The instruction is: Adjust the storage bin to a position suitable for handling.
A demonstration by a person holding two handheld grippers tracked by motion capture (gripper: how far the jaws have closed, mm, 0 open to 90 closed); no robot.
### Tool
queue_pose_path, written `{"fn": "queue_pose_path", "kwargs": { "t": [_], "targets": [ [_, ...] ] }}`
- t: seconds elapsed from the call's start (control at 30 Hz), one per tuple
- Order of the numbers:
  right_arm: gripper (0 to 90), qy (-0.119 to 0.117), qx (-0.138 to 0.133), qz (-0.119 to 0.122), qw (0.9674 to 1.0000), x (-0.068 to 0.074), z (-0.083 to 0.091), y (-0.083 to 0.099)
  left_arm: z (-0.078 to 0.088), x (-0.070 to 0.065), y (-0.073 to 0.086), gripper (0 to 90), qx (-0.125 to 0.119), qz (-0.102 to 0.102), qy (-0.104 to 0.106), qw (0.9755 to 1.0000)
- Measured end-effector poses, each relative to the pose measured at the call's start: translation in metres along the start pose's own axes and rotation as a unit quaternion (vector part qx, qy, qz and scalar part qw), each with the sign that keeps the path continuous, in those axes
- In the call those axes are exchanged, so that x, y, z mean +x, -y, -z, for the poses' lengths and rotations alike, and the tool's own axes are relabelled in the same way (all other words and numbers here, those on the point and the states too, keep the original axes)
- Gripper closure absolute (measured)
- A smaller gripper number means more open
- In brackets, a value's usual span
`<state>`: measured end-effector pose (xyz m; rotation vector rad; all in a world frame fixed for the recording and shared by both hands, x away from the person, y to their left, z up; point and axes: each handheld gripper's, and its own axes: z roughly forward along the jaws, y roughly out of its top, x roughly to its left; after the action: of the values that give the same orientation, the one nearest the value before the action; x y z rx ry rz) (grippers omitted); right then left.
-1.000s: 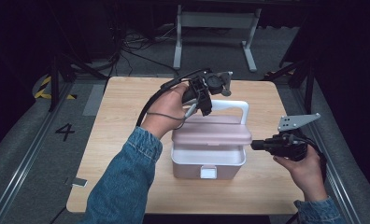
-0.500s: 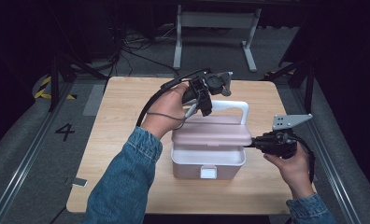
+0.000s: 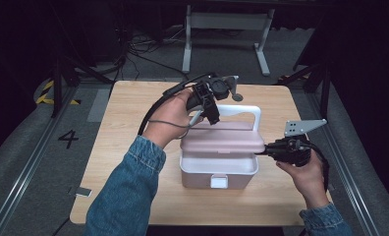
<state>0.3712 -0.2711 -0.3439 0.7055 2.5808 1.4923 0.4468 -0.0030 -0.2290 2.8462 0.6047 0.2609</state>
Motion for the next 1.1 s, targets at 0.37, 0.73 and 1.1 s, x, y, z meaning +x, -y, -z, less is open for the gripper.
{"fn": "queue_pose_path", "kwargs": {
  "t": [0.37,0.73,1.1],
  "targets": [
    [89.8,0.003,0.002,0.002,1.0,0.0,-0.001,-0.003,0.033,0.01,0.049,42.3,-0.02,0.041,-0.033,0.9984],
    [89.9,0.002,-0.004,0.004,1.0,-0.002,-0.001,-0.007,0.043,0.008,0.09,42.7,-0.019,0.064,-0.045,0.9968],
    [89.9,0.002,-0.019,0.002,0.9998,-0.005,0.001,-0.013,0.027,0.001,0.128,44.8,-0.025,0.084,-0.022,0.9959]
  ]
}}
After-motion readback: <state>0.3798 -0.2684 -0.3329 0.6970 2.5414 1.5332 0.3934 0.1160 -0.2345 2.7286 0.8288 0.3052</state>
